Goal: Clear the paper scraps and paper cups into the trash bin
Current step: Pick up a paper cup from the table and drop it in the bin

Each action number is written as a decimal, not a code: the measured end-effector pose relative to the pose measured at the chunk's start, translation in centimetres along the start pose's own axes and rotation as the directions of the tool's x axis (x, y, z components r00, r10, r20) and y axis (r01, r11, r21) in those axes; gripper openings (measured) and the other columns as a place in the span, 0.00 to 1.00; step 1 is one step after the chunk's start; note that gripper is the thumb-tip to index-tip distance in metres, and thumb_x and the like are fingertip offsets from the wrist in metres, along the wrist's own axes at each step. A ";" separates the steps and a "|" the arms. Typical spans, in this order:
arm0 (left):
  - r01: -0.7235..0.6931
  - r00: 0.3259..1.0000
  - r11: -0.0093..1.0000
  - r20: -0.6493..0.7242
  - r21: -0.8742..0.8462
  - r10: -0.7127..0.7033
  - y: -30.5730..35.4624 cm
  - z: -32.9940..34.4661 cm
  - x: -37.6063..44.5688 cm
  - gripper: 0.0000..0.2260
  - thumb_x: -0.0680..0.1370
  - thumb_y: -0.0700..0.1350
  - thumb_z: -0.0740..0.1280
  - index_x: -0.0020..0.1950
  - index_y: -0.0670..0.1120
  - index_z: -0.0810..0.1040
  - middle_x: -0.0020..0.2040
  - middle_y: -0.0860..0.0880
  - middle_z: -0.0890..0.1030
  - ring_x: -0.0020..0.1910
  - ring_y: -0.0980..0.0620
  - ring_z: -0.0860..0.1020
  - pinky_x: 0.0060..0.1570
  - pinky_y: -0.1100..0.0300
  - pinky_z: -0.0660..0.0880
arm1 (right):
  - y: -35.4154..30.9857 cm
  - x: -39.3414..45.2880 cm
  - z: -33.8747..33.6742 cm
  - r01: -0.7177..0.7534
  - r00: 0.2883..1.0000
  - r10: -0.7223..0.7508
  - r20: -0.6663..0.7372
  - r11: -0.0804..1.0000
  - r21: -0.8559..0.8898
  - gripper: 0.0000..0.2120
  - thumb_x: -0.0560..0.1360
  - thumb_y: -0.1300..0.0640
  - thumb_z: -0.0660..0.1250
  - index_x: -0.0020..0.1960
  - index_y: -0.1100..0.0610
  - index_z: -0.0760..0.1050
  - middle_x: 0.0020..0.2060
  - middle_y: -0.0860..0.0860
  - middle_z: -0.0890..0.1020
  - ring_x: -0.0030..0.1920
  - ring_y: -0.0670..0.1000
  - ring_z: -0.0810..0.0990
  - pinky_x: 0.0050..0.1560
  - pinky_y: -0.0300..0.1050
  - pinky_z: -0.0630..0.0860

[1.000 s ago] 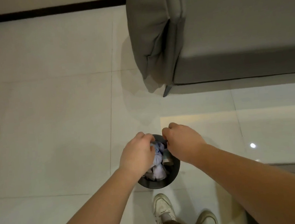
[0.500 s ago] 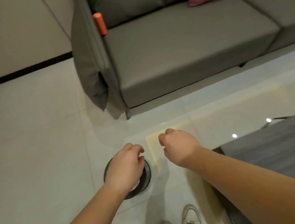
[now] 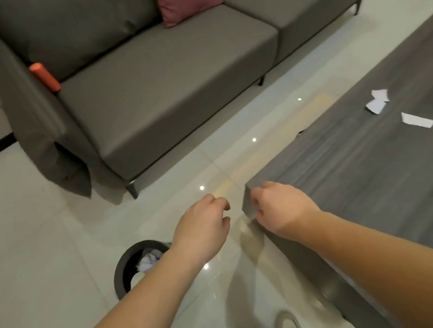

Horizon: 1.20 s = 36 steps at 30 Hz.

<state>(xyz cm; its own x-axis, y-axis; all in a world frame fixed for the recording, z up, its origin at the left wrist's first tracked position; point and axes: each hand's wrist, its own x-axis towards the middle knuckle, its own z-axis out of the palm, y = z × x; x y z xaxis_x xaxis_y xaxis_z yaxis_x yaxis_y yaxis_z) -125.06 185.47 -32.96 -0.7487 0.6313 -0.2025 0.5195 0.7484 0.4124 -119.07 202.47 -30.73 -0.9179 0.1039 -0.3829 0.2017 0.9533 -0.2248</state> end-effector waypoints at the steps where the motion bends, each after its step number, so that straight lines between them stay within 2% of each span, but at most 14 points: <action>1: -0.023 1.000 1.000 0.020 0.005 0.023 1.0 0.4 0.0 0.11 0.78 0.48 0.62 0.60 0.52 0.76 0.55 0.52 0.76 0.52 0.49 0.77 0.50 0.56 0.74 | 0.9 -1.0 -0.1 -0.025 1.000 0.025 0.003 1.000 0.006 0.08 0.77 0.60 0.59 0.55 0.57 0.73 0.50 0.55 0.75 0.50 0.59 0.77 0.42 0.46 0.70; 7: -0.150 0.983 0.988 0.110 0.017 0.147 8.3 2.6 1.7 0.10 0.78 0.47 0.62 0.57 0.51 0.76 0.53 0.52 0.76 0.52 0.47 0.76 0.51 0.52 0.75 | 6.5 -6.4 -0.8 -0.176 0.984 0.175 0.013 0.982 0.063 0.10 0.78 0.56 0.59 0.58 0.56 0.73 0.53 0.55 0.75 0.54 0.60 0.76 0.51 0.50 0.74; 13: -0.299 0.945 0.952 0.160 0.070 0.285 16.3 4.9 3.2 0.10 0.78 0.46 0.62 0.58 0.50 0.77 0.54 0.50 0.76 0.53 0.46 0.77 0.51 0.51 0.75 | 13.4 -11.4 -0.9 -0.279 0.960 0.281 -0.011 0.958 0.070 0.10 0.79 0.56 0.58 0.57 0.56 0.73 0.53 0.56 0.75 0.53 0.61 0.77 0.46 0.49 0.71; 16: -0.336 0.932 0.936 0.176 0.102 0.316 19.6 5.6 3.3 0.10 0.78 0.47 0.62 0.58 0.50 0.77 0.53 0.50 0.77 0.53 0.46 0.77 0.51 0.51 0.76 | 16.5 -13.7 -1.1 -0.291 0.955 0.295 -0.030 0.952 0.098 0.10 0.79 0.56 0.58 0.58 0.56 0.72 0.53 0.56 0.75 0.53 0.61 0.77 0.49 0.50 0.73; 23: -0.376 0.919 0.914 0.185 0.150 0.348 28.2 7.5 3.2 0.10 0.78 0.48 0.62 0.58 0.51 0.77 0.54 0.51 0.77 0.52 0.47 0.77 0.50 0.50 0.76 | 23.9 -20.2 -1.2 -0.300 0.946 0.314 -0.075 0.941 0.157 0.09 0.78 0.57 0.58 0.56 0.57 0.73 0.51 0.55 0.75 0.51 0.60 0.77 0.46 0.50 0.73; 36: -0.406 0.906 0.896 0.202 0.177 0.371 46.2 14.2 3.8 0.12 0.78 0.48 0.62 0.61 0.50 0.75 0.56 0.50 0.77 0.56 0.46 0.77 0.54 0.49 0.75 | 39.1 -30.4 -2.3 -0.283 0.943 0.304 -0.135 0.946 0.156 0.09 0.78 0.56 0.58 0.55 0.57 0.73 0.49 0.54 0.75 0.49 0.59 0.78 0.48 0.53 0.77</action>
<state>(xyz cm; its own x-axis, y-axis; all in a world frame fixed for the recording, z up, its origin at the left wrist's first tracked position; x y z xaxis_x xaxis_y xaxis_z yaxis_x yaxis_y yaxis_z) -98.04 225.37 -27.31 -0.4027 0.8909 -0.2102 0.8428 0.4505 0.2946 -84.06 237.23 -25.78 -0.8503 0.4262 -0.3088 0.5039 0.8285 -0.2442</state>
